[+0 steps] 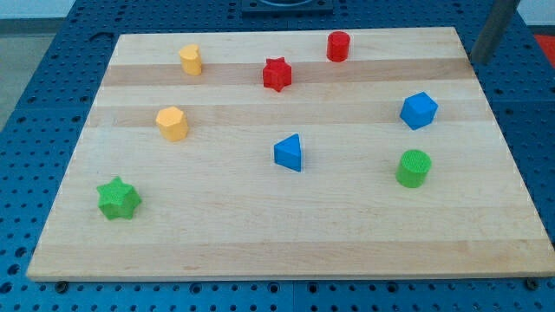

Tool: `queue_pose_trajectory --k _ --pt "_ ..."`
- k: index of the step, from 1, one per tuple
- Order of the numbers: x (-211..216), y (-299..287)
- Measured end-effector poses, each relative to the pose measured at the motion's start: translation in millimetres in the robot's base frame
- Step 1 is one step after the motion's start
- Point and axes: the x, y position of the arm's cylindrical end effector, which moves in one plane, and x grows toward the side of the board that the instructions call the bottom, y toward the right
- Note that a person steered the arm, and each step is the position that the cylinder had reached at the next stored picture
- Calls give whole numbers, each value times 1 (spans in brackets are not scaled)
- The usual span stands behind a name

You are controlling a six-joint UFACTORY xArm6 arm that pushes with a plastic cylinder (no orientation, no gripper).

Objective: Move blue triangle closer to the red star

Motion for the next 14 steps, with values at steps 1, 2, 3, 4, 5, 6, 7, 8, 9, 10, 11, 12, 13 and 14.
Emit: queue_pose_trajectory --k 1,2,3,4,5,6,7,8,9,10,11,12,13,14 --pt "36 -65" --pt "65 -71" --pt "114 -24" --pt "170 -38" --pt "248 -61" --pt "295 -108" --pt "292 -185" --pt "275 -215" --pt "248 -225" --pt "220 -253" --pt "211 -296" --pt "197 -322" --pt "196 -310" --pt "196 -298"
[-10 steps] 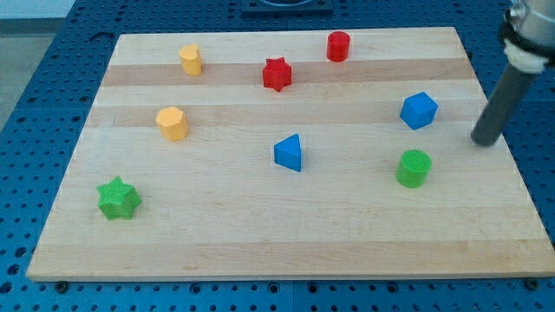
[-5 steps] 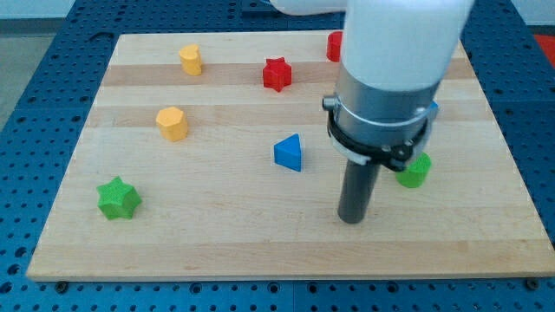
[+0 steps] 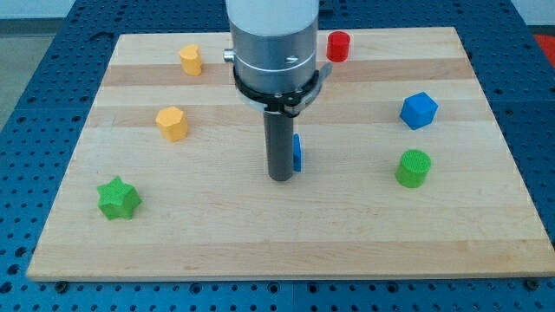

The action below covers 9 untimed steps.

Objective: Move blue triangle closer to the red star

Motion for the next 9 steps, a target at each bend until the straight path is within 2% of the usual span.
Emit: queue_pose_trajectory --k 2,4,5,6,7,8,9 --pt "0 33" --pt "-2 38" --pt "-17 38" --pt "-24 27" --pt "-24 -21" --pt "-35 -31" --pt "-36 -15"
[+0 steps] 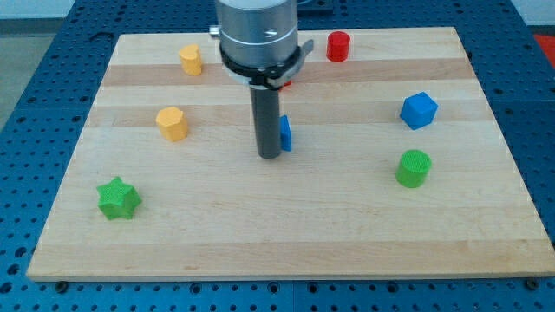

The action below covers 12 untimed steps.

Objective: Move blue triangle closer to the red star

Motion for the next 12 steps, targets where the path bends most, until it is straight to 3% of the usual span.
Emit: queue_pose_trajectory --k 4,12 --pt "-7 29" --pt "-123 -31"
